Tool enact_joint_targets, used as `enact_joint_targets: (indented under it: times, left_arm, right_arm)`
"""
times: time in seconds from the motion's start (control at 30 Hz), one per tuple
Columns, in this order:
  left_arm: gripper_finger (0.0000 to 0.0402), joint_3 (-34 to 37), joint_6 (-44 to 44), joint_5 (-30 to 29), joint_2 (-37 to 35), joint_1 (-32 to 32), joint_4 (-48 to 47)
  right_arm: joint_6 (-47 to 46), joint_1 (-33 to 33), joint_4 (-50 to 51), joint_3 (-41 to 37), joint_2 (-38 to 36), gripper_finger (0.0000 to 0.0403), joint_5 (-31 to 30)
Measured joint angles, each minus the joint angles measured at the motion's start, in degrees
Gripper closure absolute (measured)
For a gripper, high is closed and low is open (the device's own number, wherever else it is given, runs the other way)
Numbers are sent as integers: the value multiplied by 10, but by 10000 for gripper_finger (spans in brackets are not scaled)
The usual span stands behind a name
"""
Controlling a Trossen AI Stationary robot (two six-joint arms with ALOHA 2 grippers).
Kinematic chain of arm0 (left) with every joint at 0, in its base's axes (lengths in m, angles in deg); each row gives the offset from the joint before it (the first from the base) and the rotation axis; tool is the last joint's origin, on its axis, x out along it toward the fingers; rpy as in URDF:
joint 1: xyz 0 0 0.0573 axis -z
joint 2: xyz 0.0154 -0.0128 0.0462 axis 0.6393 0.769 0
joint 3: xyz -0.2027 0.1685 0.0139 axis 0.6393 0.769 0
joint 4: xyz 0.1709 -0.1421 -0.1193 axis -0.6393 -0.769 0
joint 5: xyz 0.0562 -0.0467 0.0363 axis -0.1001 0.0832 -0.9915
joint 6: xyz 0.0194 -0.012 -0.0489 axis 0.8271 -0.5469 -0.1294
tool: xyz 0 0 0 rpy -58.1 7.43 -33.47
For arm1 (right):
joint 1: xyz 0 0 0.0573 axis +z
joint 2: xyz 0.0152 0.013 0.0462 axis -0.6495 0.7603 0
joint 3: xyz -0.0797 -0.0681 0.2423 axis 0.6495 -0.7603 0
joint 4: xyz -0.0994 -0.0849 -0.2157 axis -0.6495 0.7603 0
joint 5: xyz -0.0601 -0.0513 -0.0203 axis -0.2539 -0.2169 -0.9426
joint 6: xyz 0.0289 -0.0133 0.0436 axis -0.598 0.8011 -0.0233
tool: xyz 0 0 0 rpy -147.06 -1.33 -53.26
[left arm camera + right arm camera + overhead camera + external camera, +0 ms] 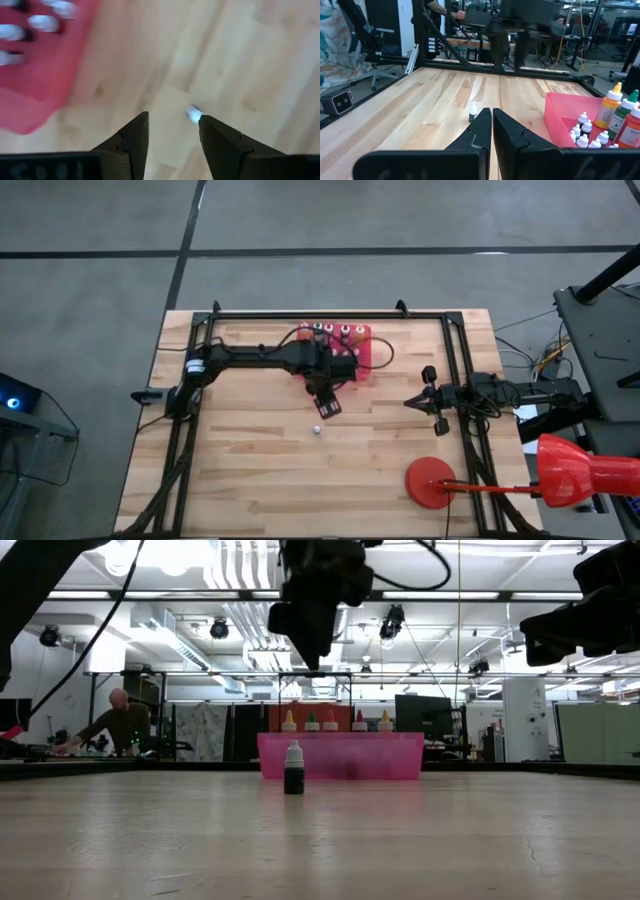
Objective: Pick & Place food coloring
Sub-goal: Put the small black food coloring bottle into the pink bin
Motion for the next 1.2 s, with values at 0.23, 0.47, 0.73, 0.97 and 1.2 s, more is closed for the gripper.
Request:
enact_joint_targets:
  times: [0.23, 0.47, 0.73, 0.97, 1.2]
  left_arm:
    - [257, 0, 34, 17, 0, 44, -2]
    - [257, 0, 44, 17, 1, 71, -6]
    - [257, 32, 8, 9, 3, 91, 6]
    - [257, 99, -18, 1, 4, 97, 66]
    - [257, 160, -34, 1, 4, 100, 146]
  right_arm:
    - [0, 0, 0, 0, 0, 394, 0]
    - [0, 0, 0, 0, 0, 394, 0]
    - [0, 0, 0, 0, 0, 394, 0]
    - [-1, 0, 0, 0, 0, 394, 0]
    - [1, -1, 0, 0, 0, 394, 0]
